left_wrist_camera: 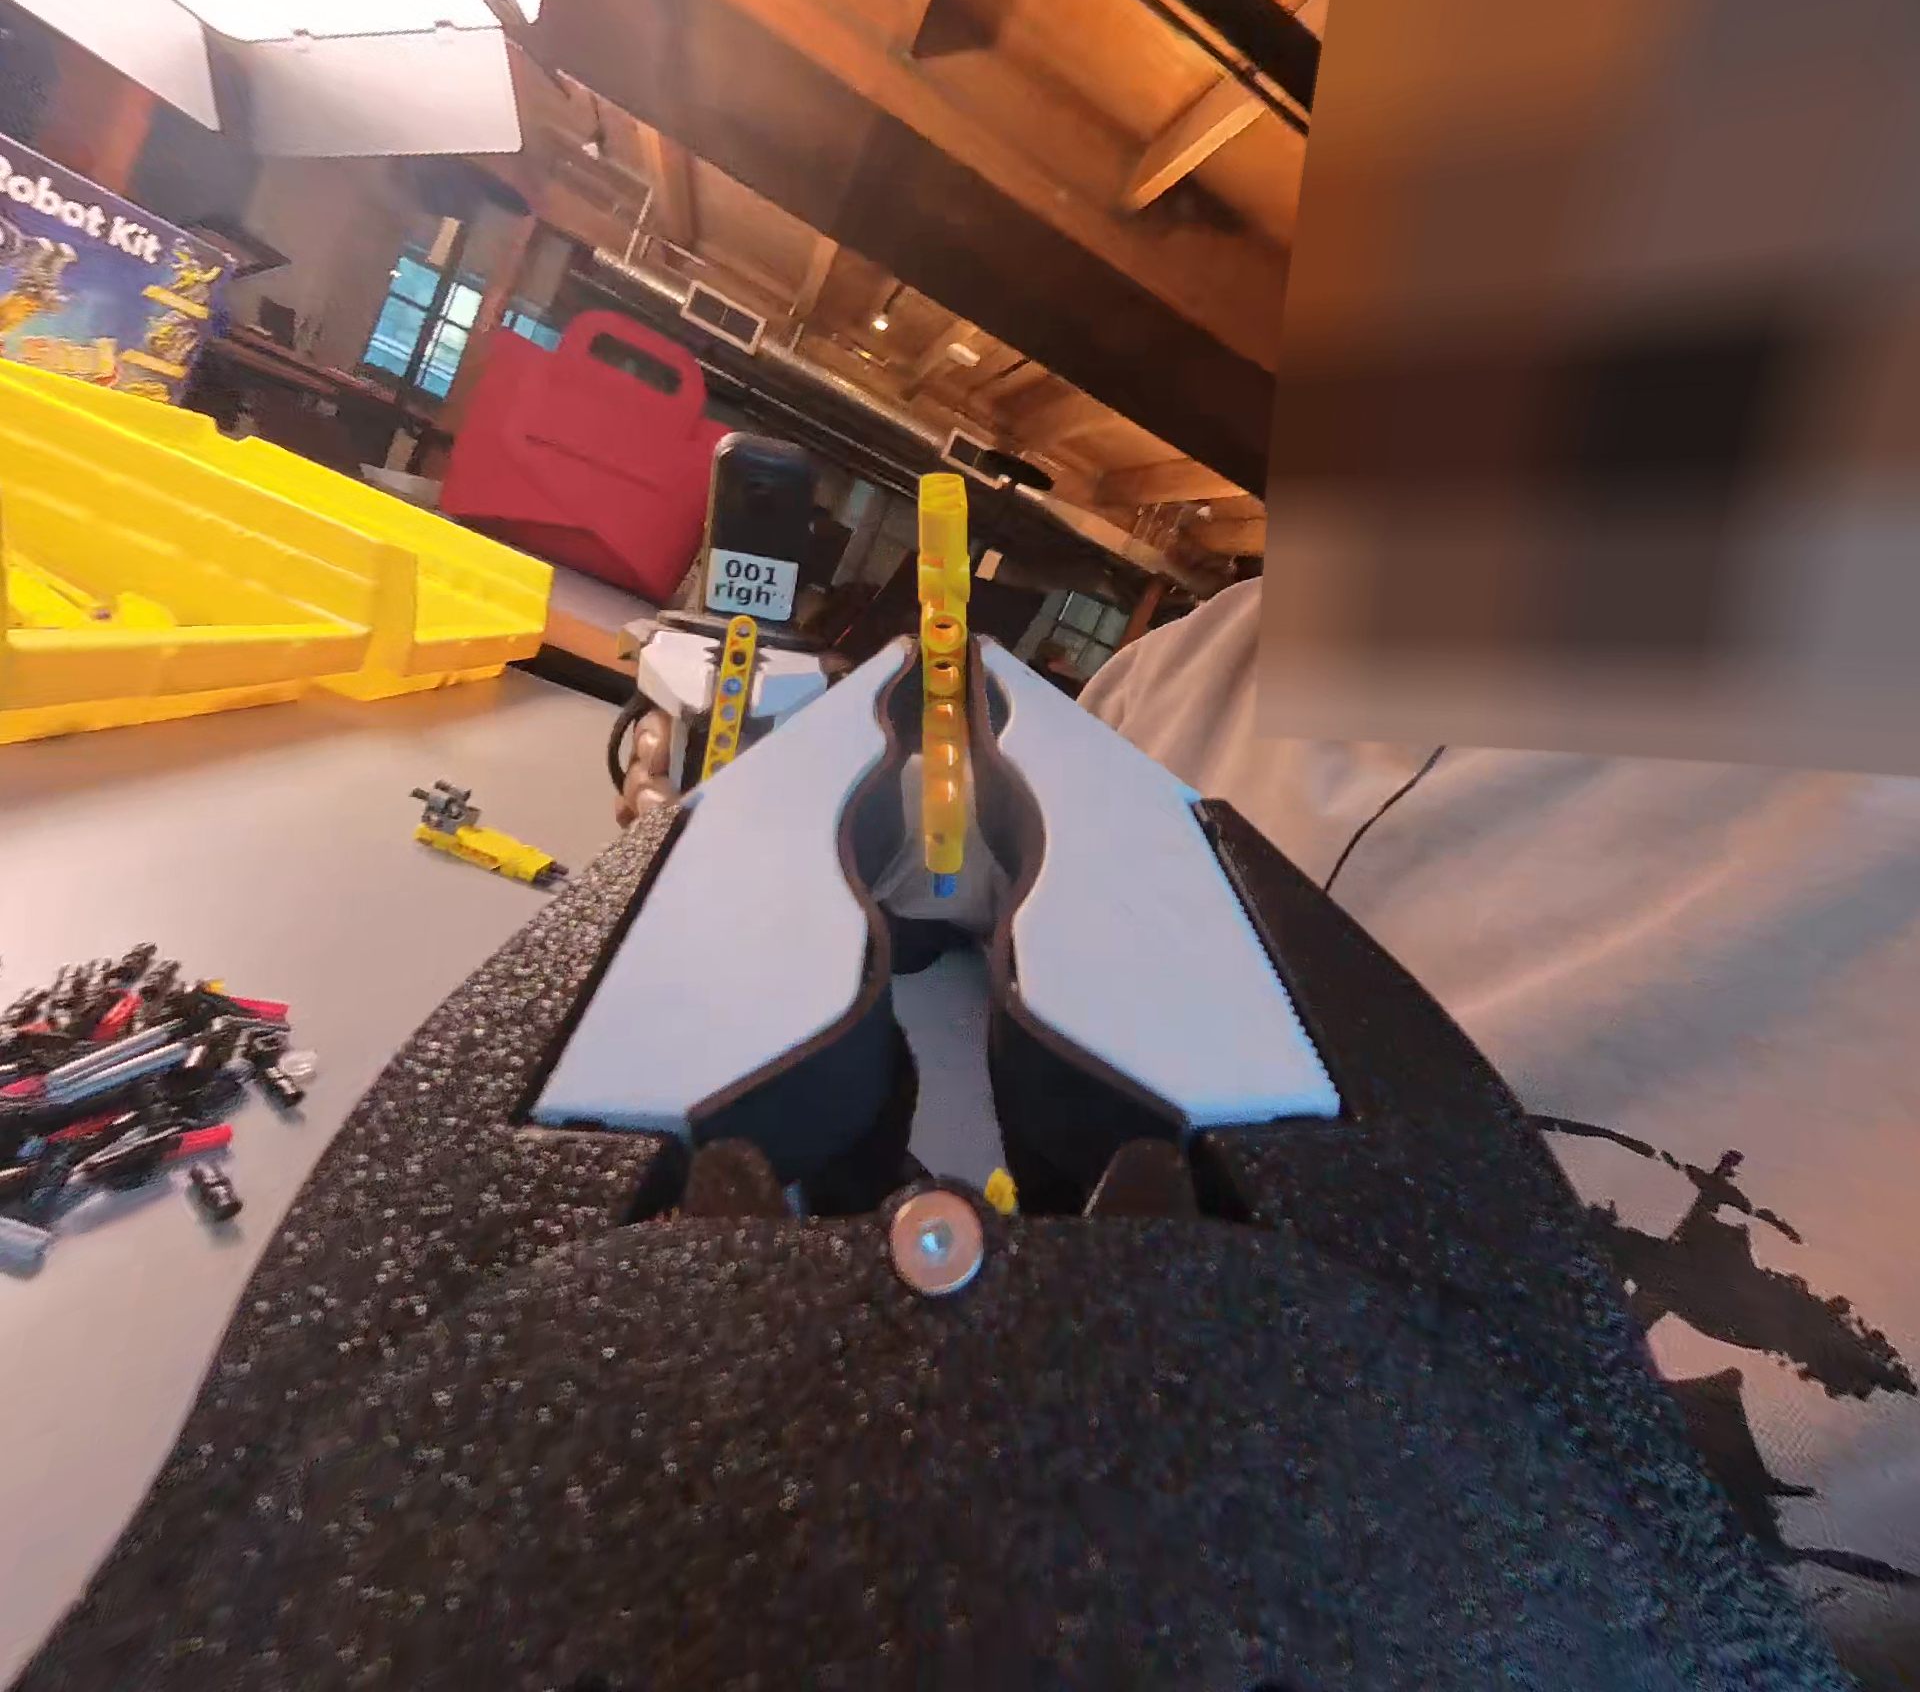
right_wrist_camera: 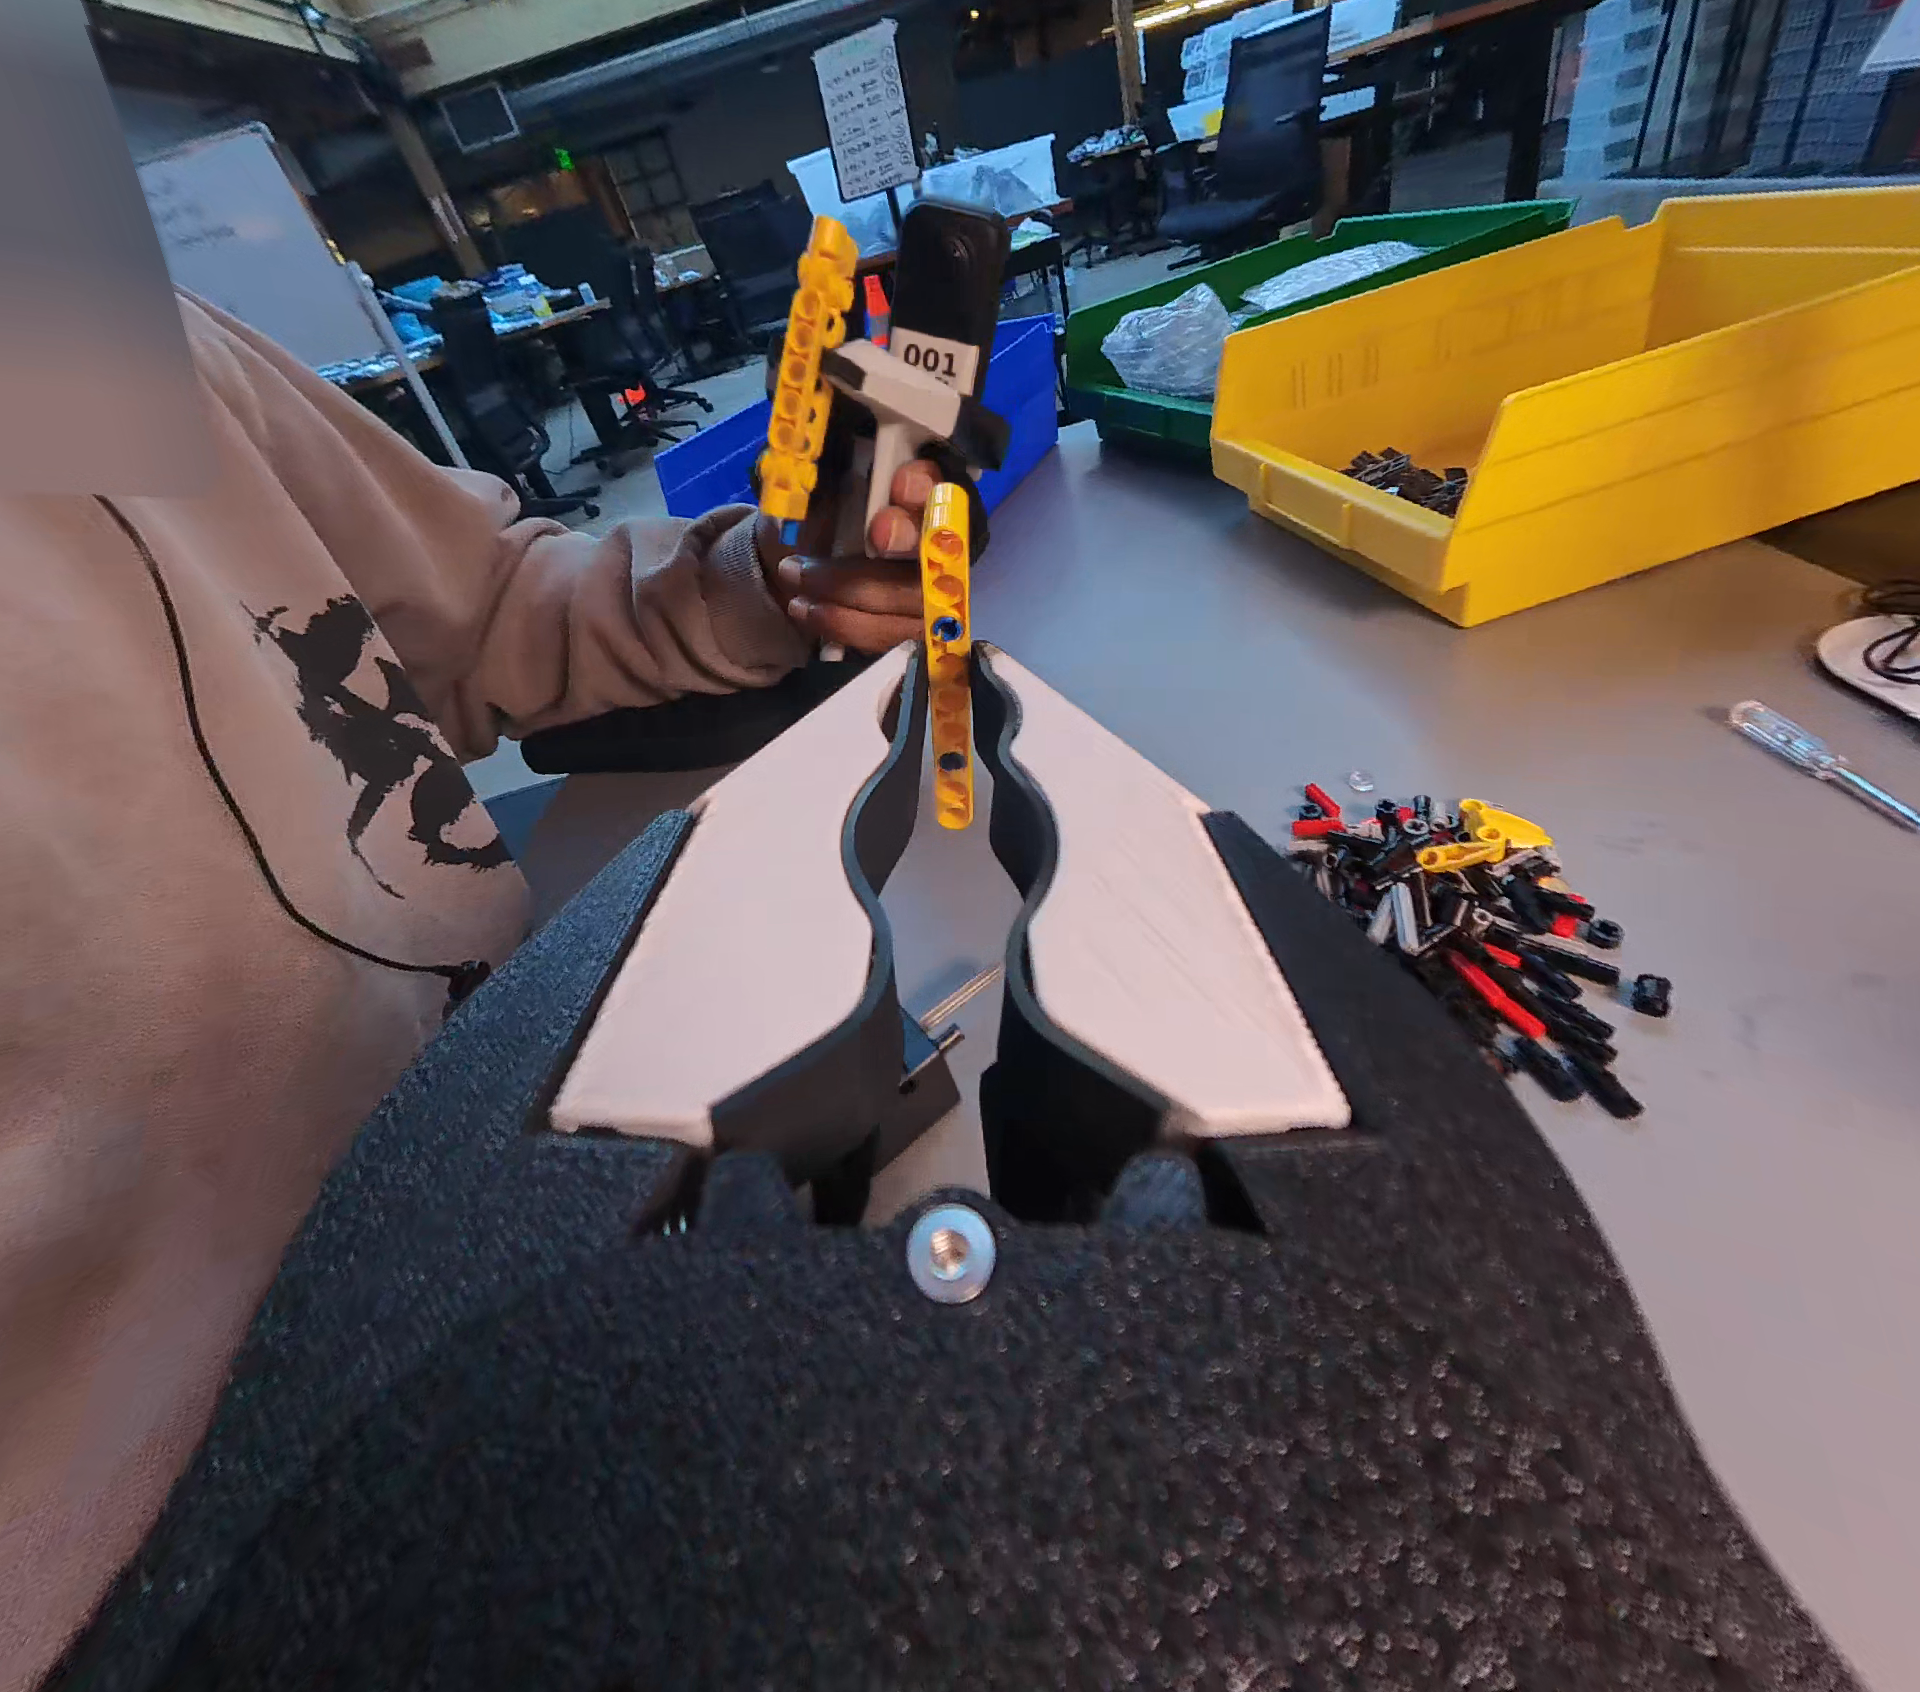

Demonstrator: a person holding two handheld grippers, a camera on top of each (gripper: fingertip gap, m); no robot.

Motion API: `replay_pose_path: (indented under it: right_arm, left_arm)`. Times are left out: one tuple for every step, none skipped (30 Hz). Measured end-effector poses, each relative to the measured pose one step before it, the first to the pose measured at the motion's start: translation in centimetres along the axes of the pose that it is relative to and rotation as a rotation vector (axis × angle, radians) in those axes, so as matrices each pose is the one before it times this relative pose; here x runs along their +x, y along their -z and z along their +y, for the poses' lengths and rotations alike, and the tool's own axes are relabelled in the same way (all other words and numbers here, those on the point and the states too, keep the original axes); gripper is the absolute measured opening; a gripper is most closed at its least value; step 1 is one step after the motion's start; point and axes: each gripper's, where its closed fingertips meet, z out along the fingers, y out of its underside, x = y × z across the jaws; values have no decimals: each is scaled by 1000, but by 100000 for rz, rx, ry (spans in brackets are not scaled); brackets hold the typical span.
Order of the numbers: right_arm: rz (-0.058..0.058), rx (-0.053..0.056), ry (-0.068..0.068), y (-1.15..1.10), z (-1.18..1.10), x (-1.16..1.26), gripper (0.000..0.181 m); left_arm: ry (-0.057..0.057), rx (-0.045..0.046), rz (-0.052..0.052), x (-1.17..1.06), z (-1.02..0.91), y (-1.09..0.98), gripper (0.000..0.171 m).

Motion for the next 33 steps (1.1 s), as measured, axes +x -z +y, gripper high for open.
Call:
replay_pose_path:
  right_arm:
    - [-357, 110, 120, -47, 196, -238, 7]
    - [-523, 390, -264, -34, 137, -206, 7]
    - [-825, 686, -682, -14, 49, -170, 7]
    - [-727, 858, -1030, 2, -22, -77, 7]
    - [-201, 1055, -1210, 42, -80, 53, 7]
    - [159, 1103, -1271, 83, -105, 154, 7]
    - [113, 845, -1559, 98, -55, 171, 7]
    - [-232, 600, -1918, 110, 4, 136, 6]
    - [-321, 572, -1947, 88, 42, 128, 6]
    - [-46, 670, -1633, 71, 53, 135, 6]
    - [-275, 284, -1566, 14, 101, 99, 6]
    - [-362, -102, -1464, -38, 132, 48, 6]
    - [-189, -283, -1059, -83, 153, 37, 6]
    - [-125, -521, -459, -117, 157, 7, 6]
    - [-31, -934, -33, -124, 221, -12, 6]
    - [52, -1056, 284, -142, 226, -29, 6]
    - [185, -921, 355, -131, 222, -24, 6]
    - [81, -894, 234, -115, 211, -37, 6]
    - [-76, -979, 119, -136, 216, -53, 6]
    - [-36, -956, 231, -133, 198, -35, 6]
    - [192, -1044, 461, -160, 196, -9, 6]
    - [230, -1390, 754, -218, 221, -15, 7]
    - [101, -1598, 1174, -260, 236, -69, 7]
    - [-110, -1458, 1363, -282, 213, -126, 7]
    - [-212, -865, 1234, -285, 119, -164, 7]
    - [-277, -224, 934, -268, 25, -186, 7]
    - [-519, 191, 401, -250, -17, -208, 7]
    - [-631, 368, -173, -227, -41, -199, 7]
    - [-987, 213, -440, -209, -18, -234, 7]
    - [-669, -147, -351, -207, 31, -179, 7]
    - [184, 27, 247, -172, 18, -71, 6]
    - [-285, 68, 384, -138, -15, -137, 6]
    - [-267, -26, 164, -98, -25, -142, 7]
  left_arm:
    - [535, 45, 25, 42, 119, 19, 5]
    - [367, -1509, -1262, -233, 258, -15, 6]
    - [896, -2042, -1423, -308, 312, -38, 6]
    - [1390, -2763, -2250, -452, 408, -65, 6]
    - [1543, -5336, -5274, -923, 786, -65, 5]
    - [776, -8784, -9556, -1596, 1367, -23, 6]
    - [-143, -11841, -13376, -2197, 1883, 43, 6]
    - [-1889, -11703, -13555, -2113, 1918, -46, 6]
    - [-2804, -10207, -9165, -1301, 1675, -216, 6]
    - [-2269, -8297, -4216, -500, 1332, -339, 6]
    - [-672, -5723, -2778, -297, 911, -375, 6]
    - [-9, -3609, -2379, -276, 607, -350, 7]
    - [257, -3133, -1503, -191, 525, -304, 11]
    - [228, -2780, -1400, -220, 473, -239, 14]
    - [40, -1466, -1684, -300, 287, -119, 17]
    - [252, 384, -1283, -235, -50, 27, 23]
    - [-166, 2093, -839, -126, -379, 188, 27]
    - [-1626, 4285, -584, 33, -811, 361, 30]
    - [-3368, 6591, -459, 249, -1227, 521, 31]
    - [-4155, 6773, 1493, 683, -1339, 539, 31]
    - [-3691, 5801, 3011, 976, -1233, 375, 30]
    - [-2998, 4054, 3601, 1042, -904, 123, 28]
    - [-2720, 2824, 2874, 929, -613, -75, 25]
    - [-2334, 1534, 2198, 782, -297, -230, 23]
    - [-1630, 336, 2278, 690, -40, -339, 23]
    - [-871, -188, 1459, 449, 103, -361, 24]
    - [187, 5, 393, 172, 98, -365, 25]
    - [939, 792, 1430, 230, 12, -326, 27]
    - [1546, 1622, 2828, 398, -134, -260, 26]
    - [1942, 1543, 3064, 391, -154, -219, 23]
    - [1496, 943, 2486, 306, -82, -176, 16]
    - [552, 108, -379, -106, 45, -116, 10]
    - [-272, -37, -815, -149, 49, -19, 7]
